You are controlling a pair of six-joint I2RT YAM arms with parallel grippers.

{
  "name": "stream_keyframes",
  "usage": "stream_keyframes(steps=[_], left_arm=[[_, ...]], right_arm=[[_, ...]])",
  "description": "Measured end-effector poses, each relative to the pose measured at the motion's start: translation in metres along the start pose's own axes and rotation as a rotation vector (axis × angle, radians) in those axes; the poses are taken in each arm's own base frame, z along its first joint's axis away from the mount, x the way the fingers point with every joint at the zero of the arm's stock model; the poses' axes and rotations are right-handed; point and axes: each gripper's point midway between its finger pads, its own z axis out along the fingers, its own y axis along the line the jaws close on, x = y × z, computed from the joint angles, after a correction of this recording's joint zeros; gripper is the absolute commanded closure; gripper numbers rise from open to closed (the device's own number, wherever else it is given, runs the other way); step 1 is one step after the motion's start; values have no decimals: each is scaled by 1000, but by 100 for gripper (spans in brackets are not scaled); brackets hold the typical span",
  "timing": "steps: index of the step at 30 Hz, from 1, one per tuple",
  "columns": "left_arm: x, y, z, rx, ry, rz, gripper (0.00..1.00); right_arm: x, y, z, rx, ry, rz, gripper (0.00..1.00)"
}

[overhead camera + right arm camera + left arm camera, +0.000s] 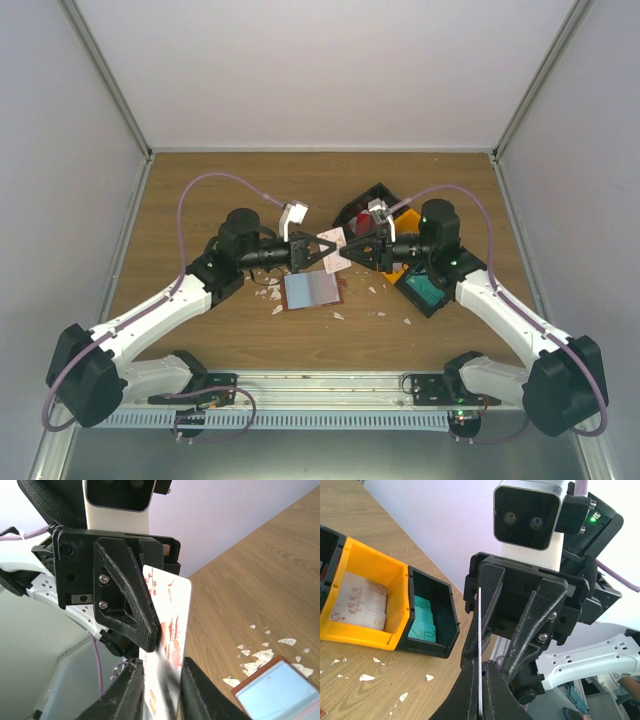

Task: Put the credit cards into the card holder
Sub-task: Pick up the credit card from the storage box.

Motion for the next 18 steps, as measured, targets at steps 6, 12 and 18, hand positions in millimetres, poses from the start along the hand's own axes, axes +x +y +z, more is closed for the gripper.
stream_keyframes(steps=[6, 12, 18], left_arm=[[1, -3, 2, 27, 10, -8, 100], [1, -9, 3, 66, 18, -24, 100], [3, -3, 6, 56, 26, -39, 93]], right_arm=[[5, 5, 0, -34, 14, -17, 67], [21, 2, 2, -79, 46, -12, 83], [25, 3, 3, -100, 54, -15, 99]])
